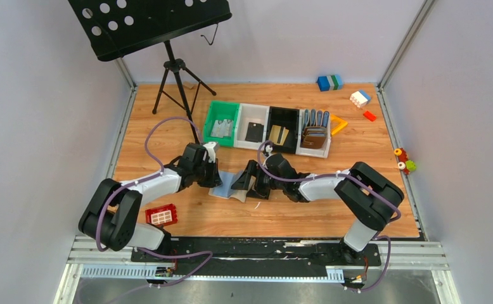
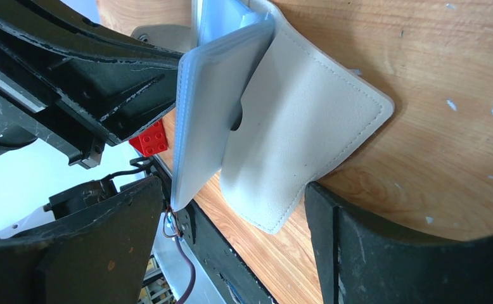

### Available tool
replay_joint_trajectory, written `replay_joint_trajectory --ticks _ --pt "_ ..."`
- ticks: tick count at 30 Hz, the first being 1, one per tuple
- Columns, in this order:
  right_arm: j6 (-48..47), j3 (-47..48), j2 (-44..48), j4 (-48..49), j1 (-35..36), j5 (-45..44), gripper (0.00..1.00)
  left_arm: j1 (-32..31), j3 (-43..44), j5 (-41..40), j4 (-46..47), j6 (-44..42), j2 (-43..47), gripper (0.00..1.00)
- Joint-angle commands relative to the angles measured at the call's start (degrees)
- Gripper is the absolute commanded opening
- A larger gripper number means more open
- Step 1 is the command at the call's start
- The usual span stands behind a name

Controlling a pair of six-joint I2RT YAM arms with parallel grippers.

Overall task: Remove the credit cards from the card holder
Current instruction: Open the card holder at the center of the board.

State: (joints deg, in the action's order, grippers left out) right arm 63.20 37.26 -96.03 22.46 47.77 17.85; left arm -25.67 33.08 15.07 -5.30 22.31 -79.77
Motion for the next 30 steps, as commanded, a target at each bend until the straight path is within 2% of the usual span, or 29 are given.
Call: replay_joint_trajectory --ticks 1,4,9,10,20,25,27,30 --pt "0.64 3.01 -0.64 2.92 0.31 0.42 0.82 0.11 -2.14 2.59 -0.77 -2.44 -0.74 0.00" --pt "0.37 4.79 -1.47 0.21 0.52 -0.75 0.83 0.09 -2.67 3.97 0.42 -2.45 -0.22 0.00" --pt "-0.23 8.88 -2.60 -6.71 1.44 -2.96 0.99 0.09 -3.26 4.57 1.16 -2.35 0.90 0.00" --pt "-0.14 9.34 -2.63 -7.45 1.67 -3.39 1.00 0.09 -3.33 4.56 1.21 -2.35 0.93 0.00" --pt "2.19 10.85 -4.25 -7.93 2.22 -4.09 1.00 0.09 -4.10 5.92 2.68 -2.01 1.65 0.00" --pt "2.64 12.13 -2.55 -13.21 2.56 -8.37 1.00 0.10 -4.52 6.73 3.19 -1.99 4.34 0.00" --pt "2.48 11.67 -1.84 -11.95 2.53 -8.38 1.00 0.09 -4.65 7.11 3.01 -2.00 5.93 0.00" --pt "1.04 10.45 -2.02 -4.61 2.59 -4.55 0.98 0.09 -5.05 8.54 3.61 -1.35 8.14 0.00"
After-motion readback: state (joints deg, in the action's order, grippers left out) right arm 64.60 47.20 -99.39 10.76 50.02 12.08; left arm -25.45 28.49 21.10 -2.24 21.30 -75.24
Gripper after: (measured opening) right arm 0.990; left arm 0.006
